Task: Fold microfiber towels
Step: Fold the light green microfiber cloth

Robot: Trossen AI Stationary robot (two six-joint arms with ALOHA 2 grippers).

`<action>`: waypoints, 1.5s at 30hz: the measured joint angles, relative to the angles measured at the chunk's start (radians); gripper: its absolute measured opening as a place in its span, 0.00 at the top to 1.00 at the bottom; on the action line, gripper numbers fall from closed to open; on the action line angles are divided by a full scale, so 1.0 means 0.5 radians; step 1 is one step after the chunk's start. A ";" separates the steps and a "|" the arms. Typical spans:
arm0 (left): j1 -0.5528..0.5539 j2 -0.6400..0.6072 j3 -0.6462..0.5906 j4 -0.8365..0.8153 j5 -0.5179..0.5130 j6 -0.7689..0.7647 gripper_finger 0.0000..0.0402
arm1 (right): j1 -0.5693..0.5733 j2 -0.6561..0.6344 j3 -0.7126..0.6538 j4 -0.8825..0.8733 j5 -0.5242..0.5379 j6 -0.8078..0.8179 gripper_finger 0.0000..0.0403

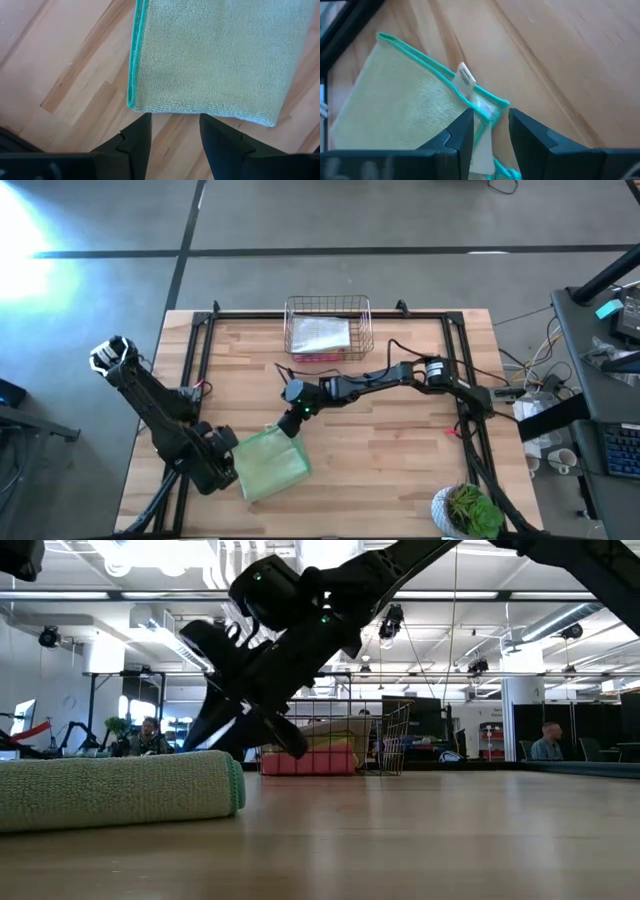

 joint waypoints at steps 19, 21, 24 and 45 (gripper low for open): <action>0.030 0.000 -0.004 0.010 0.001 -0.005 0.63 | -0.006 0.134 0.008 0.140 -0.316 0.006 0.72; 0.030 0.000 -0.005 0.010 0.001 -0.005 0.63 | -0.007 0.134 0.008 0.131 -0.315 -0.017 0.72; 0.030 0.000 -0.011 0.011 0.001 -0.005 0.63 | -0.007 0.134 0.007 0.155 -0.316 -0.021 0.73; 0.030 0.001 -0.041 0.010 0.002 -0.051 0.63 | 0.002 -0.034 0.007 -0.083 -0.315 -0.064 0.98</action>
